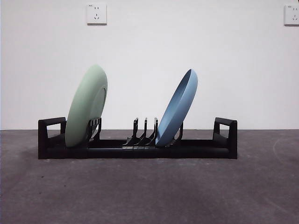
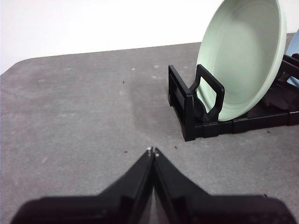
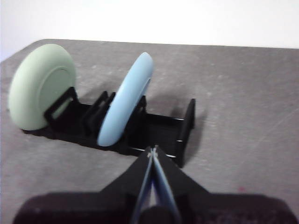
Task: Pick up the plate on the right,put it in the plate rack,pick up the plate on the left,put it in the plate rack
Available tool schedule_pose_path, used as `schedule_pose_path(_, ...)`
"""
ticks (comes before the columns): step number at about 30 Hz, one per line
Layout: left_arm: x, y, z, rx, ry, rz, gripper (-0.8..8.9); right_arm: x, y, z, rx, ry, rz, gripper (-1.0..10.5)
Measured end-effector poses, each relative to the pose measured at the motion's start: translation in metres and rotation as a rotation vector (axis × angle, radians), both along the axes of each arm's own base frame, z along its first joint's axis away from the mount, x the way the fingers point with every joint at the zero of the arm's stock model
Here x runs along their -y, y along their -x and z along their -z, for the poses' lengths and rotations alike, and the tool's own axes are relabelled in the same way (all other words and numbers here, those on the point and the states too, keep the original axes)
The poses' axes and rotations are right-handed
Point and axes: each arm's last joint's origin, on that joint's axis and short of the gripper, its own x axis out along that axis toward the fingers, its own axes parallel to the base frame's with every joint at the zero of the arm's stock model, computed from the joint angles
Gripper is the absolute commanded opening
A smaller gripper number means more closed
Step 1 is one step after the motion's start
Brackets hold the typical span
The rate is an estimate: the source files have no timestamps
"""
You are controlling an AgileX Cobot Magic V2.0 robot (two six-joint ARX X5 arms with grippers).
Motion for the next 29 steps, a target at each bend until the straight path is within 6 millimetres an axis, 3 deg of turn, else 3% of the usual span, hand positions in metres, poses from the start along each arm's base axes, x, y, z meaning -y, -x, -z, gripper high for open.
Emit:
schedule_pose_path(4, 0.000, 0.000, 0.000, 0.000, 0.000, 0.000, -0.04, 0.007, 0.006, 0.001, 0.072, 0.066, 0.040, 0.0)
schedule_pose_path(7, 0.000, 0.000, 0.000, 0.000, 0.000, 0.000, -0.04, 0.015, 0.011, 0.013, 0.133, 0.067, 0.061, 0.0)
schedule_pose_path(19, 0.000, 0.000, 0.000, 0.000, 0.000, 0.000, -0.04, 0.029, 0.017, 0.120, 0.162, 0.037, 0.170, 0.0)
schedule_pose_path(26, 0.000, 0.000, 0.000, 0.000, 0.000, 0.000, -0.04, 0.029, 0.015, 0.151, 0.121, 0.008, 0.181, 0.0)
schedule_pose_path(29, 0.000, 0.000, 0.000, 0.000, 0.000, 0.000, -0.04, 0.029, 0.014, 0.150, 0.141, -0.003, 0.183, 0.0)
